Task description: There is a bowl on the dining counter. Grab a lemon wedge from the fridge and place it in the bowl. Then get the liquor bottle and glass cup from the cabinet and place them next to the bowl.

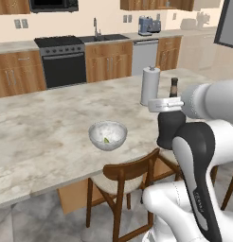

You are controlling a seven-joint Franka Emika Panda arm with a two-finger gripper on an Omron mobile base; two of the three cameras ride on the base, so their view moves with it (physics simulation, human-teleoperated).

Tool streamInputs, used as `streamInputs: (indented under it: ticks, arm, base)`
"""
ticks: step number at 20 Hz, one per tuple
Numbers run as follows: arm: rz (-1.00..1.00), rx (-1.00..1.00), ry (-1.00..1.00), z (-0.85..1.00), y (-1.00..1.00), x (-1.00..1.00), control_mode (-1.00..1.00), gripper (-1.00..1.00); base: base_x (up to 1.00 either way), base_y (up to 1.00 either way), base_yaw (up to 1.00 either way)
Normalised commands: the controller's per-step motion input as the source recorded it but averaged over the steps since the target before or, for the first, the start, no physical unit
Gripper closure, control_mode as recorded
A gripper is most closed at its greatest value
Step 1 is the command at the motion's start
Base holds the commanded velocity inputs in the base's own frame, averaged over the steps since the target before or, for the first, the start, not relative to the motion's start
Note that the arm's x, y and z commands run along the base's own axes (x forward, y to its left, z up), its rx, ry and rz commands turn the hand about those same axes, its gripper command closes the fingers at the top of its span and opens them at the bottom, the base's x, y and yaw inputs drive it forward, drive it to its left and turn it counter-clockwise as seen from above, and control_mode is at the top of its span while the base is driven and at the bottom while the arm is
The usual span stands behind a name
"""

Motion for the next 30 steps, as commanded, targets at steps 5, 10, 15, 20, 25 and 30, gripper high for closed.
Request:
streamInputs:
  ticks: [5, 10, 15, 20, 25, 30]
  arm:
    - [0.0, 0.0, -0.01, -0.03, 0.29, 0.07, -1.0, 1.0]
    - [0.0, -0.01, -0.05, -0.16, 0.98, 0.01, -1.0, 1.0]
    - [0.0, -0.01, -0.02, -0.31, 0.89, 0.24, -1.0, 1.0]
    - [0.0, 0.0, -0.04, -0.47, 0.55, 0.53, -1.0, 1.0]
    - [0.0, 0.0, -0.01, -0.54, 0.57, 0.68, -1.0, 1.0]
    - [0.0, 0.0, 0.0, -0.54, 0.45, 0.7, -1.0, 1.0]
  base:
    - [0.33, 0.22, 0.0]
    - [0.0, 0.0, 0.0]
    - [0.0, 0.0, 0.0]
    - [0.0, 0.0, 0.0]
    - [0.0, 0.0, 0.0]
    - [0.0, 0.0, 0.0]
